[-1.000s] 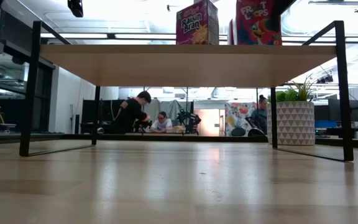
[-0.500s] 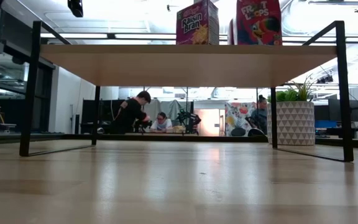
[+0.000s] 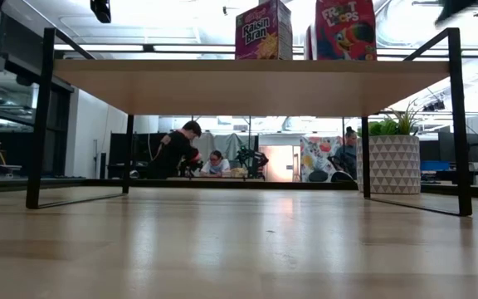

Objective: Stack cereal on shelf
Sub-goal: Adjust the cereal boxes on the shelf

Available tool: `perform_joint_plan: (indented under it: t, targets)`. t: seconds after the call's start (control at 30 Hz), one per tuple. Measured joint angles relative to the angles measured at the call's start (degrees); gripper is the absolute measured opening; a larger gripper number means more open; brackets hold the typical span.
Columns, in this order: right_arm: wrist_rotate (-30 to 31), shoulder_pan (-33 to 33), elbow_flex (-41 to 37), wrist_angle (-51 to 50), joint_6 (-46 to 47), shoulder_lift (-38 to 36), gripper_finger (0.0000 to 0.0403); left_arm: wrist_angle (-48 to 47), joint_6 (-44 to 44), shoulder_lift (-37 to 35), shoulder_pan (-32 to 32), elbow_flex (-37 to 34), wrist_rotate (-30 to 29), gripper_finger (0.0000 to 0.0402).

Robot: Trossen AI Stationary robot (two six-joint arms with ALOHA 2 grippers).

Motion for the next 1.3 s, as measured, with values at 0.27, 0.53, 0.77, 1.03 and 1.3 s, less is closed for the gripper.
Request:
perform_joint_plan:
  t: [0.27, 0.53, 0.77, 1.03, 1.3]
  targets:
    - [0.68, 3.58, -24.05, 46.75, -19.91, -16.09, 0.0, 0.21, 0.91, 0.0, 0.0, 0.0, 0.0, 0.0]
    - [1.77, 4.55, -37.29, 104.39, -72.92, -16.36, 0.0, 1.65, 0.94, 1.52, 0.09, 0.02, -0.01, 0.0]
    - [3.1, 3.25, -38.24, 110.37, -82.95, -13.61, 0.0, 9.95, 1.54, 12.14, 3.37, 0.03, 3.17, 0.0]
    - [3.12, 1.53, -38.26, 110.63, -83.34, -12.84, 0.0, 10.83, 0.92, 25.99, 7.76, 6.17, 8.42, 0.0033]
    - [3.32, 1.58, -36.6, 112.74, -88.87, -12.88, 0.0, 10.7, 2.98, 36.69, 7.45, 12.74, 11.71, 0.0112]
